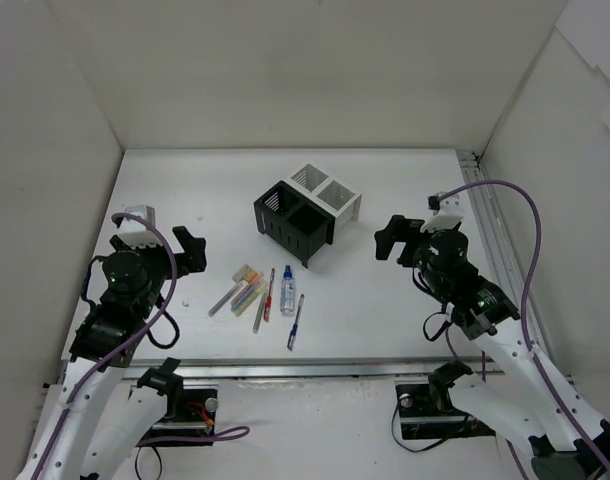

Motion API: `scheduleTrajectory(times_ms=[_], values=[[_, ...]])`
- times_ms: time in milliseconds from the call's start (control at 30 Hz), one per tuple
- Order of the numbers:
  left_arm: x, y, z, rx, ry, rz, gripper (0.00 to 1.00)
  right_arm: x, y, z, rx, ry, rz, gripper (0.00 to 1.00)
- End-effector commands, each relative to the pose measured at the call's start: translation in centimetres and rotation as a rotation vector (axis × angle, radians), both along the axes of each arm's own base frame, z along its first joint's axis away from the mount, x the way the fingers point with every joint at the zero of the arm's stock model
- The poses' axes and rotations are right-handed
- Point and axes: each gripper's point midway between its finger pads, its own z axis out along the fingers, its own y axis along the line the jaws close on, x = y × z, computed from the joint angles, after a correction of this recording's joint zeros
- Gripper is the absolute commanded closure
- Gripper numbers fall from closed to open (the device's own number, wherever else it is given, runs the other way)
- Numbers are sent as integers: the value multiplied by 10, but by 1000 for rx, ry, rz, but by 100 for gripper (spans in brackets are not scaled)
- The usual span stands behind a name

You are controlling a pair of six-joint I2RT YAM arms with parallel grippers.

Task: Sort the stationery into containers
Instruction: Pick up the stationery from the center of the board.

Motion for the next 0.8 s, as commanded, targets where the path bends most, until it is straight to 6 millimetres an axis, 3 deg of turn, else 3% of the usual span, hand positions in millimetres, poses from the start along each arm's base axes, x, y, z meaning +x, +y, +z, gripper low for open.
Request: scheduleTrajectory(times_ms=[0, 233, 367, 400, 500, 600, 767], values=[[10, -9, 25, -1, -89, -45, 0, 2, 21, 24, 19, -61, 121, 2], [16, -14, 11, 11, -54, -66, 0, 11, 65, -11, 3, 92, 292, 2], [16, -15, -3, 4, -8, -64, 0, 10, 110, -40, -34, 193, 413, 2], [16, -17, -5, 1, -14, -71, 0, 17, 121, -58, -58, 248, 416, 2], [16, -16, -13, -3, 8, -63, 0, 22, 149, -86, -89, 329, 420, 2], [14, -15, -22, -19, 37, -44, 0, 26, 176, -101, -114, 341, 371, 2], [8, -12, -37, -38, 63, -24, 0, 26, 203, -131, -134, 381, 248, 8]])
